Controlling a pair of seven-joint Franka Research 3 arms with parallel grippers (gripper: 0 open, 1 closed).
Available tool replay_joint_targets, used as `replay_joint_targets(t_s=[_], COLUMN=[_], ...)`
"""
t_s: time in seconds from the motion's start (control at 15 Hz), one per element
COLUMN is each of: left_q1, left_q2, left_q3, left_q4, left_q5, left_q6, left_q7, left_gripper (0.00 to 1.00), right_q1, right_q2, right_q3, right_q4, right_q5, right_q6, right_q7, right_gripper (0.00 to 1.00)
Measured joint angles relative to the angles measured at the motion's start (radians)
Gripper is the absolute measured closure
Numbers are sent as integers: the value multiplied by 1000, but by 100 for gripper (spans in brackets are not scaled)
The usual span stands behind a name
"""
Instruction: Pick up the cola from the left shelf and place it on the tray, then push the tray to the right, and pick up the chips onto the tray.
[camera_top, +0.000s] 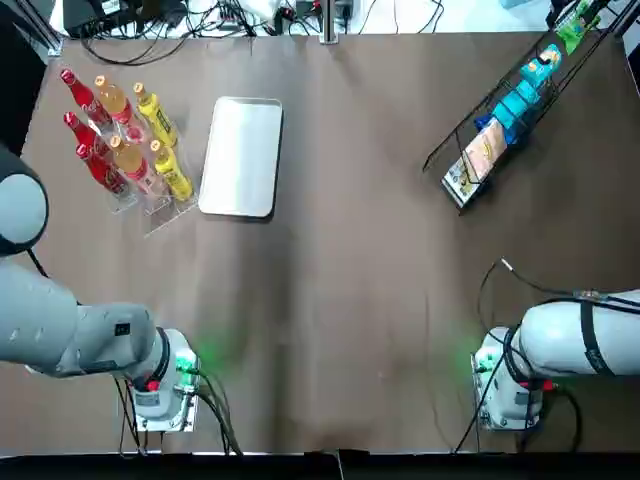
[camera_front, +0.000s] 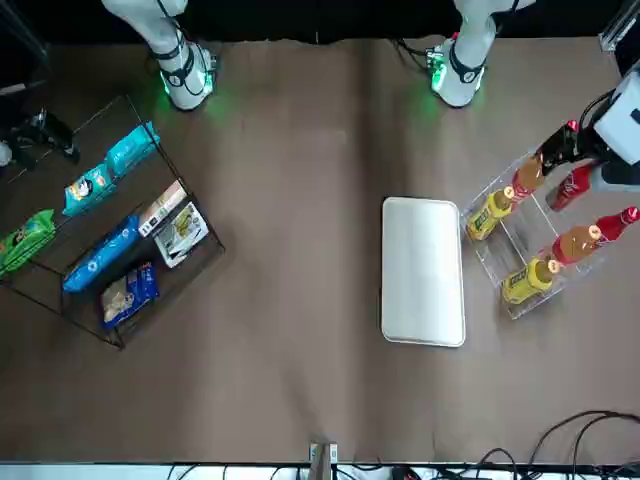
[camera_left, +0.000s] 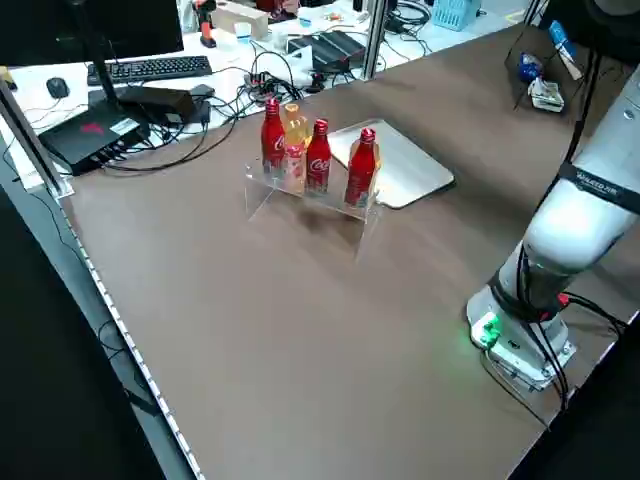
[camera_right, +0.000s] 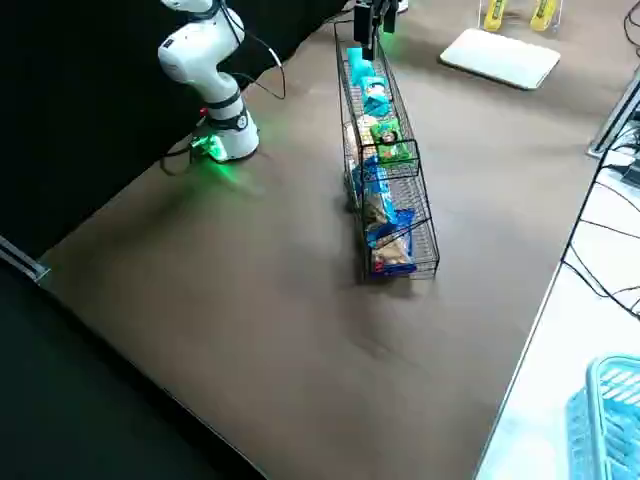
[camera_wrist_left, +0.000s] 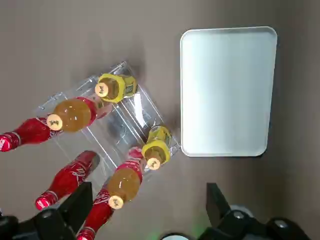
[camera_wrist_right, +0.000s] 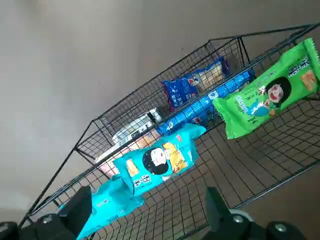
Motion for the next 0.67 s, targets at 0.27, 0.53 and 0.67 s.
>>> replay_joint_targets(t_s=[0.27,0.53,0.67], left_q1=[0,11,34], left_q2=[3,19,25], left_q3=[0,8,33], left_q4=[0,-14,-53], left_q5=[0,3,7], left_q6=[0,-8,4], left_q7=[0,-3,4], left_gripper=[0,0,0], right_q1=[-1,-2,1], right_q2=[0,0,0], right_q3=[-1,0,3], right_q4=[0,0,0], right_q5=[0,0,0], right_q6=[2,3,9], right_q7=[1,6,10], right_gripper=[0,0,0])
